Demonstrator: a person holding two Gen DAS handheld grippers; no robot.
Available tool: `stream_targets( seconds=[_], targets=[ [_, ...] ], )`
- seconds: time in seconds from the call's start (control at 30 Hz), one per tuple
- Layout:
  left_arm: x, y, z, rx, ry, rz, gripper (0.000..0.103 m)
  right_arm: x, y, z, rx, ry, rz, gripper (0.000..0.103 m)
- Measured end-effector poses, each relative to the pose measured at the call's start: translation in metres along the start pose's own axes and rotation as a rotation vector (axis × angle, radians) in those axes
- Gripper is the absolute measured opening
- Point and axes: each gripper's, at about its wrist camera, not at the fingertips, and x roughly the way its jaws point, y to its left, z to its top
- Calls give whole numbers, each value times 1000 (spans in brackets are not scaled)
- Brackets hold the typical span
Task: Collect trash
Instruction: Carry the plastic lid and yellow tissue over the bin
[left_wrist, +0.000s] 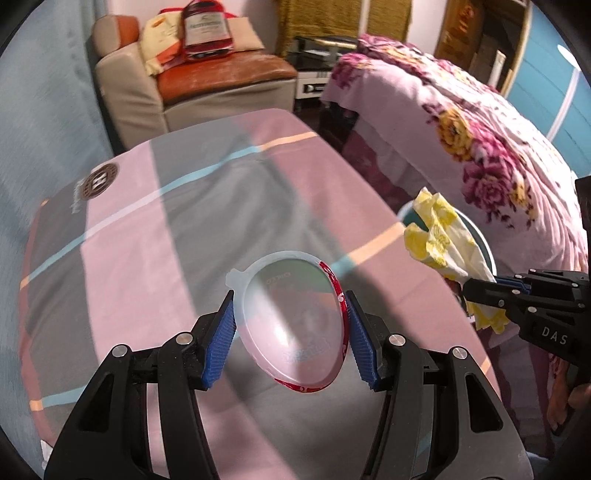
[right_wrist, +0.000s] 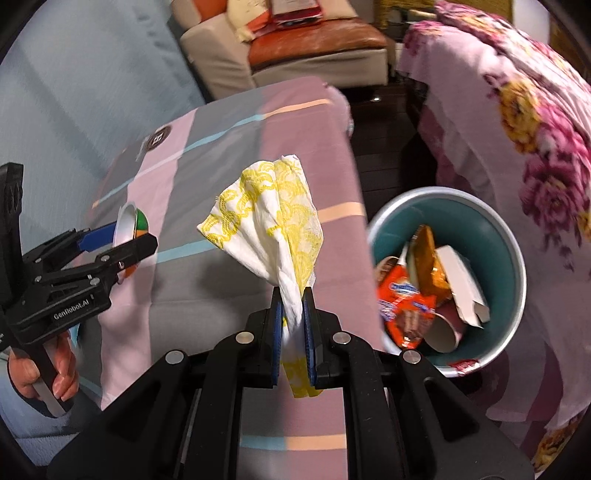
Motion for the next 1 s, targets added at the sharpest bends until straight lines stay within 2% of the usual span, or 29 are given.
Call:
stream_targets(
  seconds=[0.27, 0.7, 1.0],
  targets=[
    [17, -59, 12, 86, 35, -12, 57, -22, -55, -14, 92, -69, -4, 10],
    [52, -139, 33, 192, 79, -69, 57, -41, -149, -30, 256, -103, -40, 10],
    [75, -171, 48, 233, 102, -102, 58, -34, -176, -28, 288, -79, -55, 10]
  ],
)
